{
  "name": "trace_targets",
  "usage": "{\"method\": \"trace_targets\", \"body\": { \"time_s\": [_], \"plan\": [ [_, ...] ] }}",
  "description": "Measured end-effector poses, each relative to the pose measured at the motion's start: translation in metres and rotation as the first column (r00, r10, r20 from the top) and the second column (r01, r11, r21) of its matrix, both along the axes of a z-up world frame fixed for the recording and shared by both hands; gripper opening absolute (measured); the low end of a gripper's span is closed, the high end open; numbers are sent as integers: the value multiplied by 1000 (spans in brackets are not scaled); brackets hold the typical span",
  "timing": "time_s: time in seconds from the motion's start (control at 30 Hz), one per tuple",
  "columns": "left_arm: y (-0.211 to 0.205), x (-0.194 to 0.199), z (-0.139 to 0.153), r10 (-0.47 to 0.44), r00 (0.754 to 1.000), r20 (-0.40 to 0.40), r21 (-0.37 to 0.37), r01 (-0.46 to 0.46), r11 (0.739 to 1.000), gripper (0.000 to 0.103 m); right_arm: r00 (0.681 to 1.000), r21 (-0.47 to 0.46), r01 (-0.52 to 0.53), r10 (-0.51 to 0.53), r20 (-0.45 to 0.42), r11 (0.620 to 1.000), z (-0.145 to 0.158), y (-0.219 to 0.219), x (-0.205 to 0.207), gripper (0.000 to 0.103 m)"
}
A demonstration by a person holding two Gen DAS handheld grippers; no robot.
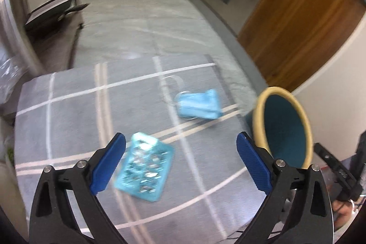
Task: Collect trash
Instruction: 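Grasp the teal blister pack with the left gripper while the right grasps the blue mask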
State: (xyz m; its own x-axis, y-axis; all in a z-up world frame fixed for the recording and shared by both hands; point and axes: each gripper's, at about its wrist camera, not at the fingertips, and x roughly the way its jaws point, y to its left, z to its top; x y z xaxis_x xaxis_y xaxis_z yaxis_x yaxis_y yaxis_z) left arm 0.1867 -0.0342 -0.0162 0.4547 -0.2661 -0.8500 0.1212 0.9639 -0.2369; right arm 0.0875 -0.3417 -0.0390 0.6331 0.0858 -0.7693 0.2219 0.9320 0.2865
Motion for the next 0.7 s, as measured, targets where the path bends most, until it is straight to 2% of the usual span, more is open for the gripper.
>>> {"method": "trace_targets", "body": {
  "time_s": [0.23, 0.33, 0.5, 0.63, 0.7],
  "plan": [
    [41, -6, -42, 62, 989, -130, 84, -52, 995, 96, 996, -10, -85, 85, -4, 996, -2, 26, 1, 92],
    [41, -6, -56, 32, 986, -166, 88, -17, 996, 96, 995, -6, -103, 103, -8, 995, -4, 31, 0, 92],
    [15, -2, -74, -66, 977, -202, 136, 94, 986, 96, 988, -8, -154, 154, -3, 988, -3, 40, 0, 92],
    [-5, 0, -92, -133, 967, -218, 272, 191, 943, 96, 981, -10, -195, 195, 1, 981, -2, 50, 2, 92],
    [-10, -1, -99, -140, 965, -222, 325, 209, 922, 96, 974, -13, -226, 226, 4, 974, 0, 56, 6, 92]
  ]
}}
